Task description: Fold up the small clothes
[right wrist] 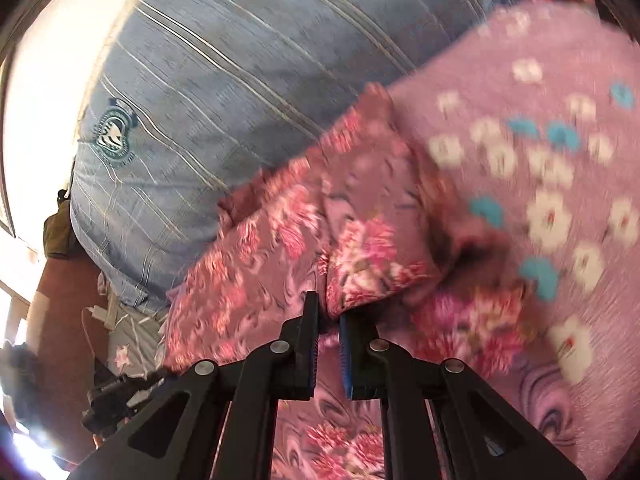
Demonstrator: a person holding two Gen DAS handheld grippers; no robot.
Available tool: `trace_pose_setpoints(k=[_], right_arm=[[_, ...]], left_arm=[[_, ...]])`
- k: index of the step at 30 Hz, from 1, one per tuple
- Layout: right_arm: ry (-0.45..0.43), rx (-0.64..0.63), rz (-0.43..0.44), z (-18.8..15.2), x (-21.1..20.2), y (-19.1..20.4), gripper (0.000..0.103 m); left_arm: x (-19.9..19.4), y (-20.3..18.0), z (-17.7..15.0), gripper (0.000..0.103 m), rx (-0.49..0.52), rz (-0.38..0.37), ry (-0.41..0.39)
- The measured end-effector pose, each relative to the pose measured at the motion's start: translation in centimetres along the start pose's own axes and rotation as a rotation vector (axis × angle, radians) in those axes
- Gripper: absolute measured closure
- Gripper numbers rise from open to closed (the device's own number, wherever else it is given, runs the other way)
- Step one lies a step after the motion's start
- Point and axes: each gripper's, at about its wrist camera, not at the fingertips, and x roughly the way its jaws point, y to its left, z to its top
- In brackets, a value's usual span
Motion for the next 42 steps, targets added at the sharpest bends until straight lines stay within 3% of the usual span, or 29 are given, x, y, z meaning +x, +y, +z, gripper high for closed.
trace_pose_setpoints(k=[1, 2, 5, 9, 11, 12, 13, 16, 22, 25, 30, 34, 38, 42], right_arm=[[0.001, 0.016, 0.009, -0.2, 0.2, -0.2, 0.089], [-0.01, 0.03, 0.019, -0.3, 0.2, -0.3, 0.088], [-0.022, 0.086, 0.043, 0.0, 0.2, -0.8, 0.087], [-0.13, -0.031, 0.043, 0.3, -2.5, 0.7, 0.091], [-0.038, 0.01, -0.015, 0.6, -0.8, -0.4, 0.085], [0.007, 0.028, -0.042, 0.4, 0.0, -1.1, 0.09], [0.005, 0.055, -0.005, 0.2, 0.0, -1.9, 0.092], [0.0, 0.099, 0.029, 0.0, -2.0, -2.5, 0.084], [-0.002, -0.028, -0.109, -1.9, -8.7, -3.9, 0.072], [0.011, -0.061, -0.155, -3.4, -11.4, -5.5, 0.068], [0.03, -0.076, -0.191, -6.9, -14.9, -8.2, 0.066], [0.089, -0.066, -0.172, -9.2, -16.0, -9.5, 0.066], [0.183, -0.089, -0.11, -11.4, -16.0, -9.5, 0.065], [0.267, -0.159, -0.101, -13.1, -15.5, -8.5, 0.065]], left_arm=[[0.5, -0.2, 0.0, 0.052, 0.002, -0.008, 0.002], [0.8, -0.3, 0.1, 0.052, 0.004, 0.009, 0.001], [1.2, -0.8, 0.3, 0.062, 0.018, 0.077, -0.014], [1.5, -1.5, 0.2, 0.069, 0.074, 0.169, 0.009], [1.6, -2.0, 0.1, 0.069, 0.102, 0.198, 0.036], [1.4, -2.2, -0.2, 0.069, 0.121, 0.215, 0.055], [1.2, -2.3, -0.5, 0.068, 0.135, 0.227, 0.07], [-0.5, -2.1, -2.4, 0.059, 0.209, 0.244, 0.104], [-4.5, 0.3, -6.2, 0.052, 0.283, 0.269, 0.148], [-6.1, 2.3, -8.2, 0.049, 0.266, 0.285, 0.168], [-8.0, 4.9, -11.5, 0.049, 0.232, 0.246, 0.21], [-9.0, 6.0, -13.7, 0.037, 0.229, 0.23, 0.24], [-9.0, 6.5, -15.9, 0.037, 0.255, 0.238, 0.292], [-8.9, 6.6, -17.8, 0.036, 0.301, 0.254, 0.328]])
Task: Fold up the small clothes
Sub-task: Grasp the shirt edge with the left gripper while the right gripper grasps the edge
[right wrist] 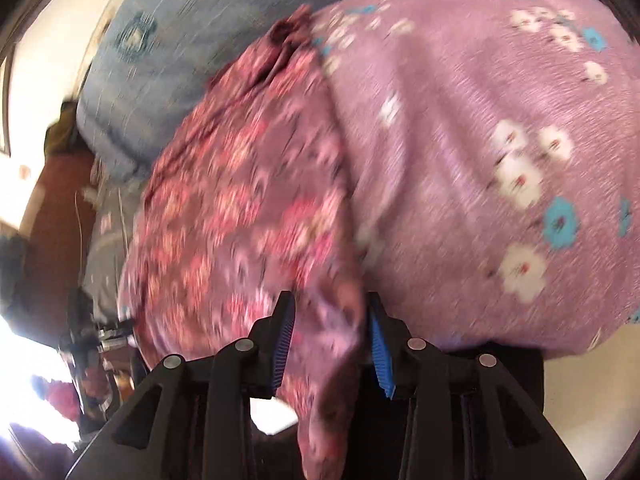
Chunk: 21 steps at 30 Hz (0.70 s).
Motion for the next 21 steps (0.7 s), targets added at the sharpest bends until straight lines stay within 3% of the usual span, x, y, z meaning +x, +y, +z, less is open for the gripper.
trace_pose_setpoints(k=[8, 13, 16, 18, 20, 21], right_arm=[[0.154, -0.191, -0.069, -2.4, 1.4, 2.5, 0.06], [0.144, -0.22, -0.06, -3.3, 1.1, 2.5, 0.06], [0.142, -0.255, -0.078, -3.6, 1.5, 2.7, 0.066], [0.158, -0.3, -0.101, -3.8, 2.1, 3.3, 0.093], [0.167, -0.321, -0.099, -4.0, 2.5, 3.6, 0.099], [0.163, -0.323, -0.084, -4.0, 2.5, 3.7, 0.099]], left_arm=[[1.3, -1.3, -2.3, 0.028, 0.101, -0.01, 0.059], [2.0, -1.4, -2.8, 0.028, 0.121, 0.011, 0.058], [2.1, -1.6, -3.0, 0.03, 0.123, 0.023, 0.038], [2.2, -2.0, -3.2, 0.049, 0.133, 0.049, 0.032], [2.6, -2.1, -3.4, 0.091, 0.149, 0.055, 0.059], [2.8, -2.0, -3.5, 0.096, 0.148, 0.035, 0.076]])
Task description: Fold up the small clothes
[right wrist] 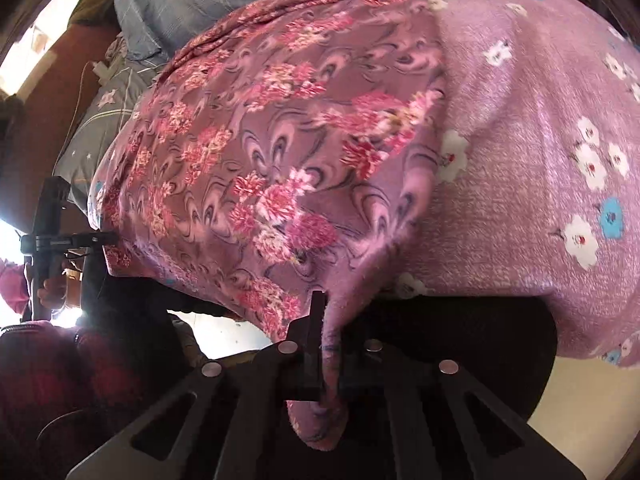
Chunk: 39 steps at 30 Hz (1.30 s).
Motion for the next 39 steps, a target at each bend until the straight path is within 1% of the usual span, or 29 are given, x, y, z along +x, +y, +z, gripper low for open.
trace_pose_setpoints(k=[3, 4, 5, 6, 9, 14, 19, 21, 24, 29, 34, 39], right_arm=[[-0.061, 0.039, 0.107, 0.2, -1.0, 0.0, 0.099], [-0.084, 0.052, 0.144, 0.3, -1.3, -0.1, 0.1], [-0.113, 0.074, 0.186, 0.5, -1.8, -0.1, 0.1], [-0.125, 0.087, 0.21, 0.6, -2.0, -0.1, 0.1], [-0.179, 0.131, 0.287, 1.4, -2.7, -0.4, 0.1], [-0.308, 0.183, 0.396, 3.6, -4.3, -0.6, 0.1], [-0.42, 0.224, 0.441, 6.6, -5.8, -1.5, 0.1], [-0.458, 0.245, 0.447, 7.9, -6.1, -2.1, 0.1], [-0.504, 0.28, 0.452, 10.1, -6.3, -3.4, 0.1], [-0.539, 0.313, 0.447, 14.5, -5.9, -4.9, 0.1], [-0.56, 0.335, 0.443, 19.3, -4.8, -6.1, 0.1], [-0.563, 0.419, 0.463, 24.0, -2.7, -8.5, 0.1]], left_arm=[[-0.9, -0.4, -0.2, 0.097, 0.033, -0.062, -0.022], [-1.7, -0.7, 0.0, 0.097, 0.044, -0.102, -0.039], [-2.1, -0.8, 0.2, 0.097, 0.046, -0.126, -0.053], [-2.8, -0.8, 0.5, 0.097, 0.047, -0.148, -0.073], [-4.5, -0.9, 2.1, 0.097, 0.027, -0.209, -0.129], [-5.9, -0.2, 4.7, 0.097, -0.037, -0.257, -0.185], [-7.5, -0.3, 7.9, 0.097, -0.105, -0.292, -0.241], [-8.3, -0.1, 9.0, 0.097, -0.112, -0.301, -0.267], [-9.5, 0.1, 11.7, 0.097, -0.131, -0.291, -0.323], [-10.3, 1.1, 17.3, 0.097, -0.197, -0.31, -0.357], [-9.7, 1.4, 23.2, 0.097, -0.237, -0.317, -0.362], [-8.5, 2.5, 29.1, 0.097, -0.292, -0.331, -0.347]])
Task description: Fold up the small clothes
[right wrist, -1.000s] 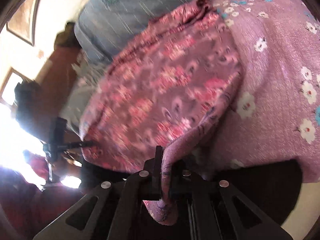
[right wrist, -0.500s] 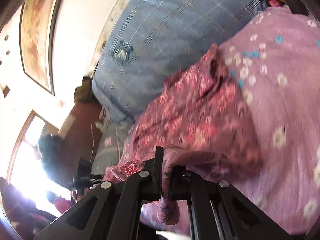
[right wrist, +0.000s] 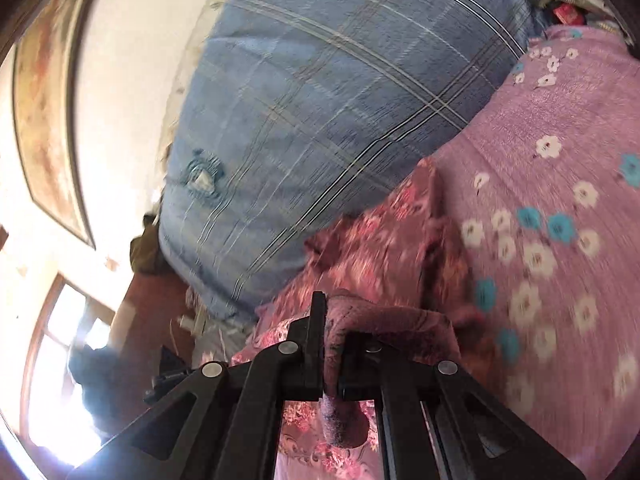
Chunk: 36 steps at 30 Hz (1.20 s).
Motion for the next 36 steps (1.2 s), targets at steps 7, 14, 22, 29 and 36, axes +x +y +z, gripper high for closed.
trace_pose_setpoints(k=[7, 14, 22, 29, 36], right_arm=[[-0.026, 0.072, -0.019, 4.3, 4.6, -2.6, 0.1], [-0.045, 0.285, -0.044, 7.4, 7.3, -6.2, 0.093], [-0.2, 0.257, -0.013, 7.9, 3.4, -5.6, 0.065], [0.063, 0.088, -0.103, 6.9, 5.0, -3.5, 0.064], [0.134, 0.044, -0.241, 7.4, 11.4, -2.2, 0.062]], left_arm=[[4.5, 1.1, 6.4, 0.097, -0.076, 0.039, 0.039], [4.2, 2.3, 10.0, 0.053, -0.144, 0.1, 0.018], [-0.1, 3.7, 8.4, 0.041, -0.041, 0.123, -0.025], [3.2, 1.8, 1.4, 0.041, 0.306, 0.207, 0.177], [8.2, -2.7, 3.8, 0.042, 0.331, 0.427, 0.124]])
